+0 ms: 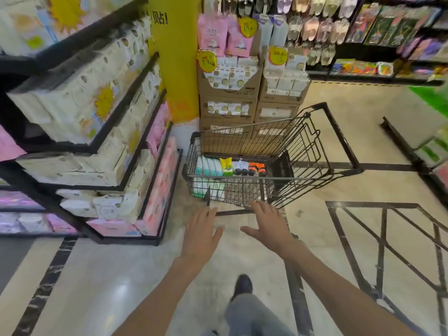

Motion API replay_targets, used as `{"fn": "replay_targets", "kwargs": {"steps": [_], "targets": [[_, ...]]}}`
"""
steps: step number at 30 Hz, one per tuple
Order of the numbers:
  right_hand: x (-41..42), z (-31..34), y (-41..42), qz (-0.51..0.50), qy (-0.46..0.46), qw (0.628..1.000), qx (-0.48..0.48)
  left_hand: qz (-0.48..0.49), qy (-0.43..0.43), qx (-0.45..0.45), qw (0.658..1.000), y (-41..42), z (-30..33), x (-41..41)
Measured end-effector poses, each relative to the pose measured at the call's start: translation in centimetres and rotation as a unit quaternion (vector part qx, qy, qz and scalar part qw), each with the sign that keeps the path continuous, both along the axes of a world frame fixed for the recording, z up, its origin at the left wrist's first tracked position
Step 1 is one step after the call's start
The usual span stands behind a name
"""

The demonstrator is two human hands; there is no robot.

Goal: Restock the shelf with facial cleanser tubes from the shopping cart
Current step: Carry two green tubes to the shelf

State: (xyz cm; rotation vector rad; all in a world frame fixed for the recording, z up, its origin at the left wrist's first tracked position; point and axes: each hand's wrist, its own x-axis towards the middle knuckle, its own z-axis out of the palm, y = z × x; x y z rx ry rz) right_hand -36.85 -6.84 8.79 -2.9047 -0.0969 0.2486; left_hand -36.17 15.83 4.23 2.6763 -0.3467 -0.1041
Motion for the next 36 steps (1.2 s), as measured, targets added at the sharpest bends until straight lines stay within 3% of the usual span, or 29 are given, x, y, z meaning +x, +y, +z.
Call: {"fn": "replay_targets", "kwargs": {"steps": [8,19,27,36], "targets": [[16.0,-4.3,-0.6,0.006,0.025,0.999,0.022,-0.005,0.018,0.021,1.000,-1.2,-2.3,16.1],[38.0,-11.0,-2.9,-0.003,0.131,0.991,0.041,0.022,0.145,0.038,0.989,-3.9,-7.3,37.1],[45.5,-19.6,-3.8,-0.031,0.249,0.965,0.078,0.059,0.301,0.046,0.951,-5.0,-16.3,45.8],[46.4,-32.4,-5.3,-0.078,0.364,0.921,0.115,0.123,0.426,0.076,0.893,-6.8,-31.2,48.1]]}}
